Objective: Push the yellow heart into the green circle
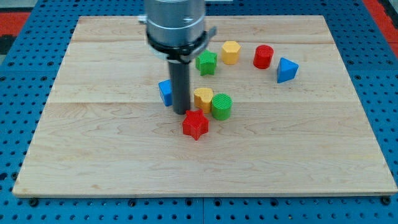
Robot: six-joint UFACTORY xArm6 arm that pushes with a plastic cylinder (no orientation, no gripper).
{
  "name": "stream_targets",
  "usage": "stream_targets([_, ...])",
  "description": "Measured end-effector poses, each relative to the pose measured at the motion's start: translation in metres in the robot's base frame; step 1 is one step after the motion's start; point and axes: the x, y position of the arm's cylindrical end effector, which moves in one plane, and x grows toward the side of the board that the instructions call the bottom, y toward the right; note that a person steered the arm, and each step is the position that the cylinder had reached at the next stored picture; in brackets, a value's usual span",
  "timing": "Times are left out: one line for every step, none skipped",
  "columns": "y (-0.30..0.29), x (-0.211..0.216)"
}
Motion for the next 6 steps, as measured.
stream_targets([-0.029, 0.0])
stream_targets([-0.018, -0.012])
stream_targets([-0.004, -0.022])
stream_targets([-0.004, -0.026])
stream_targets([-0.044, -0.025])
stream_targets([-0.045, -0.036])
